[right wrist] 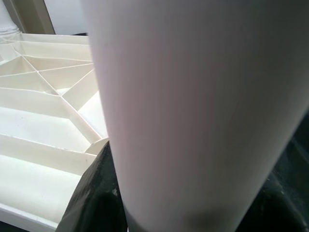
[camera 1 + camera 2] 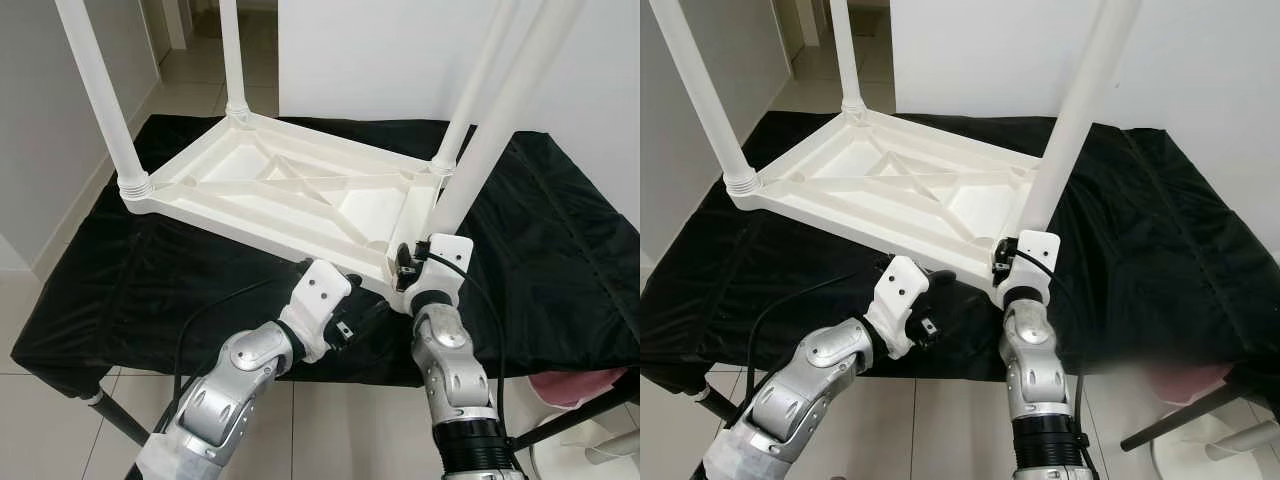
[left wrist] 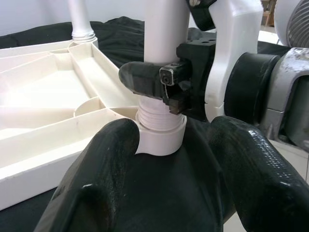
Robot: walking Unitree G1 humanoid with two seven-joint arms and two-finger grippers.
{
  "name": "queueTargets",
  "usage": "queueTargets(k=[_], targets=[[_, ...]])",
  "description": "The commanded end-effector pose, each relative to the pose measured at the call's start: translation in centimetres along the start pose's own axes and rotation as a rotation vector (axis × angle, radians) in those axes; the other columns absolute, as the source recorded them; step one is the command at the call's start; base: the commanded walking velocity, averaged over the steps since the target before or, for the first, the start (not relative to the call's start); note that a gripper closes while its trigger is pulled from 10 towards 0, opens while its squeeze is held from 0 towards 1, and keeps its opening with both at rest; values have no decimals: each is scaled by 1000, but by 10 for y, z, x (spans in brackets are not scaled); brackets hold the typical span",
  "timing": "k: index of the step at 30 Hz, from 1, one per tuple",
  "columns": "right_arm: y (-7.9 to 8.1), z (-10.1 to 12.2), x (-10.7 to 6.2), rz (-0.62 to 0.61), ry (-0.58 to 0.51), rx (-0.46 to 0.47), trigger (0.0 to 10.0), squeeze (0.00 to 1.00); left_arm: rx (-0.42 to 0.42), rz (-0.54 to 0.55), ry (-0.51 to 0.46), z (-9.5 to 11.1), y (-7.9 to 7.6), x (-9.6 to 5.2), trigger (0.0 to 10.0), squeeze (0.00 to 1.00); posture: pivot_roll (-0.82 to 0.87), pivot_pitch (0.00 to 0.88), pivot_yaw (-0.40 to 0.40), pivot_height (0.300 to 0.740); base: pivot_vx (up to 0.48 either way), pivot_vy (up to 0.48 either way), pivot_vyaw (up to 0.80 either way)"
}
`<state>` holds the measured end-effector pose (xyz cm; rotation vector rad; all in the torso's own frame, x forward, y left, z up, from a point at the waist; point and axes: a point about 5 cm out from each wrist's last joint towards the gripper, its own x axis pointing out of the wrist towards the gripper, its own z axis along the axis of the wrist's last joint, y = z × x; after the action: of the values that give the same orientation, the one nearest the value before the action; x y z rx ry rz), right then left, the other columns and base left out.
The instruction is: Building children table
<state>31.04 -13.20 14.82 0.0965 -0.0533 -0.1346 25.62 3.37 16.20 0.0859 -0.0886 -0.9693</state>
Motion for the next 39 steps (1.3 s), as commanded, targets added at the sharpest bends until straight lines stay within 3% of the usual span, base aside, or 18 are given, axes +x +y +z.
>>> queueTargets(k=[1, 4, 5, 11, 14, 18, 19, 20, 23, 27, 34, 35, 36, 37, 38, 39], targets=[[-2, -13, -4, -20, 69, 22, 10000, 0, 1, -53, -3, 0, -5, 0, 10000, 0, 20, 28, -26, 740, 0, 0, 0], [-4, -11, -3, -16, 63, 31, 10000, 0, 2, -54, -2, 0, -5, 0, 10000, 0, 20, 28, -26, 740, 0, 0, 0], [-3, -9, -3, -12, 51, 46, 10000, 1000, 3, -52, -2, 1, -4, 0, 10000, 0, 19, 28, -26, 740, 0, 0, 0], [-2, -2, -2, 99, 15, 63, 10000, 1000, 4, -48, -2, 1, -3, 0, 10000, 0, 16, 36, -28, 740, 0, 0, 0], [-10, 1, 0, 219, 5, 44, 10000, 1000, 1, -42, -4, 1, -3, 1, 10000, 0, 14, 37, -28, 740, 0, 0, 0], [-19, 2, 4, 280, 10, 8, 10000, 1000, 0, -37, -6, 2, -2, 1, 10000, 0, 11, 40, -29, 740, 0, 0, 0], [-23, 2, 6, 322, 16, -1, 10000, 588, 0, -36, -6, 2, -1, 1, 10000, 0, 10, 41, -29, 740, 0, 0, 0], [-30, 3, 9, 371, 16, -29, 10000, 0, 1, -35, -7, 2, 0, 1, 10000, 0, 7, 42, -28, 740, 0, 0, 0], [-34, 4, 12, 402, 17, -47, 10000, 0, 1, -34, -7, 2, 0, 1, 10000, 0, 7, 42, -28, 740, 0, 0, 0], [-43, 7, 22, 587, 19, -173, 10000, 0, -2, -35, -13, 3, 0, 3, 10000, 0, 1, 46, -22, 740, 0, 0, 0], [-43, 6, 27, 719, 49, -236, 10000, 0, -2, -40, -15, 3, 0, 4, 10000, 0, -1, 45, -18, 740, 0, 0, 0], [-42, 6, 29, 748, 51, -253, 8863, 0, -1, -40, -16, 4, 0, 4, 10000, 0, 0, 43, -18, 740, 0, 0, 0], [-42, 6, 29, 748, 51, -253, 8863, 0, -1, -40, -16, 4, 0, 4, 10000, 0, 0, 43, -18, 740, 0, 0, 0], [-42, 5, 31, 771, 61, -271, 4824, 0, 2, -40, -16, 4, 1, 4, 10000, 0, 2, 42, -19, 740, 0, 0, 0], [-42, 5, 31, 771, 61, -271, 4824, 0, 2, -40, -16, 4, 1, 4, 10000, 0, 2, 42, -19, 740, 0, 0, 0], [-41, 3, 32, 793, 71, -280, 0, 0, 3, -39, -17, 5, 1, 5, 10000, 0, 4, 41, -21, 740, 0, 0, 0]])
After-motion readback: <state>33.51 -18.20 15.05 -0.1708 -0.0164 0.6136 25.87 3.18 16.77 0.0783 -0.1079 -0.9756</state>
